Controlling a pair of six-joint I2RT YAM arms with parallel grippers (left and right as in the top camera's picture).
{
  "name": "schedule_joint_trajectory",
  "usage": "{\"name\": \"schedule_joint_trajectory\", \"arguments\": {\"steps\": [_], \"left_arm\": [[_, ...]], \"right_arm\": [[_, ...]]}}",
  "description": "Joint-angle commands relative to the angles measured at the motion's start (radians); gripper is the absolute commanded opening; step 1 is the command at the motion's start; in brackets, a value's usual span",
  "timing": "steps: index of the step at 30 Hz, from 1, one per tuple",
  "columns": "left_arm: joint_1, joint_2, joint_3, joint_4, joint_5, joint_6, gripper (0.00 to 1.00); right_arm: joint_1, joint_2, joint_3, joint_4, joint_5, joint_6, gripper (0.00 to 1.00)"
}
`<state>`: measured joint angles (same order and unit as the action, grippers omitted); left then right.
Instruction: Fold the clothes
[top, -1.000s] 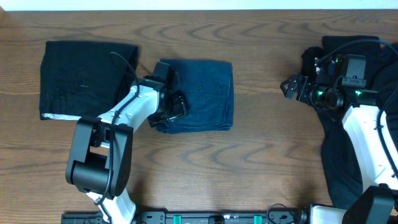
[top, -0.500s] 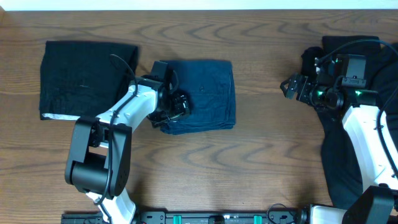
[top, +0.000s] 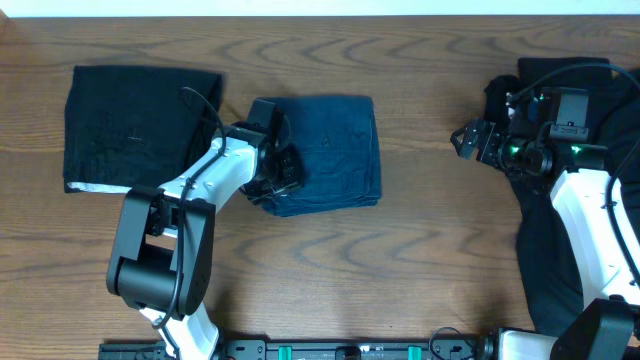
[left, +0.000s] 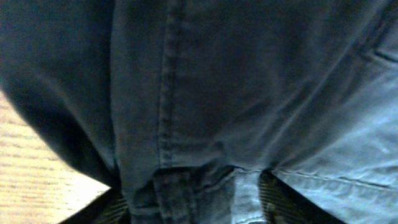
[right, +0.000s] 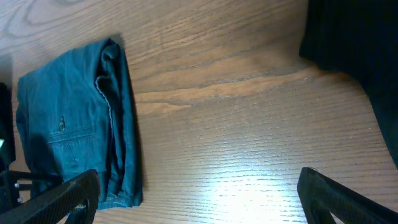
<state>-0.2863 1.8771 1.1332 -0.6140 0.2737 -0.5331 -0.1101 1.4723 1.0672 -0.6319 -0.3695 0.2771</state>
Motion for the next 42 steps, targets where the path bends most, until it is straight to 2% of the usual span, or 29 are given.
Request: {"name": "schedule_joint_trajectory", "arguments": {"steps": [1,4,5,6,8,9,11,15,21,25,28,32,42], "left_arm": [[-0.006,0.02,-0.017,0.004,-0.006,-0.003,0.55],[-0.006,0.02,-0.017,0.011,-0.006,-0.003,0.51],[-0.006,0.02,-0.017,0.016,-0.006,-0.002,0.47],[-0.006,0.02,-0.017,0.021,-0.006,-0.003,0.41],[-0.006,0.02,-0.017,0.026,-0.006,-0.002,0.2],[-0.006,0.02,-0.017,0.029,-0.006,-0.002,0.13],[-0.006,0.02,-0.017,0.03,-0.006,0.002,0.06],[-0.006,0.017,-0.012,0.034,-0.006,0.046,0.06],[-0.006,-0.012,0.047,0.006,-0.033,0.24,0.06],[-0.006,-0.055,0.124,-0.084,-0.18,0.253,0.06],[-0.006,-0.096,0.167,-0.111,-0.236,0.281,0.06],[-0.006,-0.158,0.188,-0.115,-0.277,0.305,0.06],[-0.005,-0.317,0.189,-0.105,-0.535,0.325,0.06]], "right_arm": [[-0.006,0.0,0.003,-0.001,-0.001,-0.005,0.99],[-0.006,0.0,0.003,-0.001,-0.001,-0.005,0.99],[-0.006,0.0,0.003,-0.001,-0.001,-0.005,0.99],[-0.007,0.0,0.003,-0.001,-0.001,-0.005,0.99],[-0.007,0.0,0.003,-0.001,-0.001,-0.004,0.99],[-0.007,0.0,0.003,-0.001,-0.001,-0.005,0.99],[-0.007,0.0,0.003,-0.001,-0.001,-0.005,0.99],[-0.007,0.0,0.003,-0.001,-0.001,-0.005,0.99],[-0.008,0.0,0.003,-0.001,-0.001,-0.004,0.99],[-0.007,0.0,0.003,-0.001,-0.001,-0.005,0.99],[-0.007,0.0,0.003,-0.001,-0.001,-0.005,0.99],[-0.007,0.0,0.003,-0.001,0.0,-0.005,0.99],[-0.007,0.0,0.003,-0.001,0.0,-0.004,0.99]]}}
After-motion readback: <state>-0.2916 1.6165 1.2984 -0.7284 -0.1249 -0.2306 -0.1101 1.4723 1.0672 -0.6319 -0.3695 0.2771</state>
